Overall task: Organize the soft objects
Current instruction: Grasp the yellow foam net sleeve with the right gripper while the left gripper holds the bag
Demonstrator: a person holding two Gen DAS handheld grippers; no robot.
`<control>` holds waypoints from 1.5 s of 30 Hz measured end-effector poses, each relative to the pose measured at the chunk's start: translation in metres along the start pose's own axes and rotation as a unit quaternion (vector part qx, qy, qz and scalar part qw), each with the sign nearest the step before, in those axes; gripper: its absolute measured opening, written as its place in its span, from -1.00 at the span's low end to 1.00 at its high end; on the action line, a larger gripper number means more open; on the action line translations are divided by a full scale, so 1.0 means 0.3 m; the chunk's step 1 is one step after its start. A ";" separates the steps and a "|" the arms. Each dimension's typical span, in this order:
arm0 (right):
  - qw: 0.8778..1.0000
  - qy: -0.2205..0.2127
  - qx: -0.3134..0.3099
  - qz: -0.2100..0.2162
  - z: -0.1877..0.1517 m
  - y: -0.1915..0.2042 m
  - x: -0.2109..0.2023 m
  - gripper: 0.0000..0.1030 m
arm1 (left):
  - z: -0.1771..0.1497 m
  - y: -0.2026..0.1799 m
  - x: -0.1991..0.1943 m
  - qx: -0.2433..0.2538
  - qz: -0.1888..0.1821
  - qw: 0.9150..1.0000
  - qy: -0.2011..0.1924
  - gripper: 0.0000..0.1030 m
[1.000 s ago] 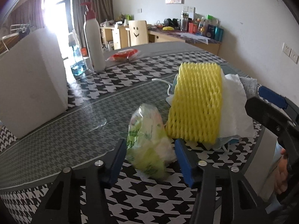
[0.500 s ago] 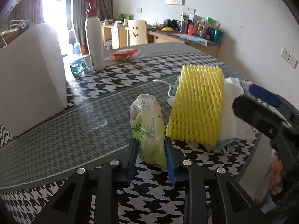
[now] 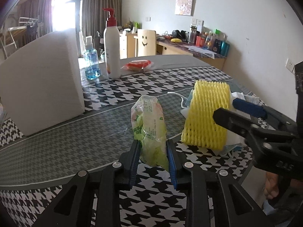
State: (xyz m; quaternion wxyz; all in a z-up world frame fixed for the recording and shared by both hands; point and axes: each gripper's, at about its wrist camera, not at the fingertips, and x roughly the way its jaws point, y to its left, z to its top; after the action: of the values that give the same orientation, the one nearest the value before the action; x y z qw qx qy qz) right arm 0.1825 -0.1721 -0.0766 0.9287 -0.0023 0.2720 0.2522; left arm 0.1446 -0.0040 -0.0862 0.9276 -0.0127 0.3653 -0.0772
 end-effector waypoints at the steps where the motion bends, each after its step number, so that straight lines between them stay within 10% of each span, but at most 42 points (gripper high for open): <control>1: 1.000 0.004 0.002 -0.001 -0.001 -0.002 0.008 0.55 | 0.000 0.002 -0.003 0.000 0.000 1.000 -0.002 -0.43; 8: 0.999 0.033 0.018 -0.012 -0.011 -0.017 0.046 0.42 | -0.003 0.012 -0.007 0.001 -0.003 1.000 -0.004 -0.43; 21: 0.999 0.048 -0.002 -0.025 0.002 0.002 0.055 -0.75 | -0.015 0.033 -0.046 -0.007 -0.002 1.000 -0.017 -0.43; 45: 1.000 -0.001 -0.029 -0.004 0.074 0.088 -0.039 -0.80 | 0.019 0.057 -0.217 -0.008 0.023 0.997 -0.075 -0.43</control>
State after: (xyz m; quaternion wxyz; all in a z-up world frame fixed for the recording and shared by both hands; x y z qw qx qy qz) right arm 0.1728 -0.1514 -0.0484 0.9296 -0.0295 0.2635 0.2561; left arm 0.1040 0.0227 -0.0394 0.9539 -0.0177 0.2950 -0.0516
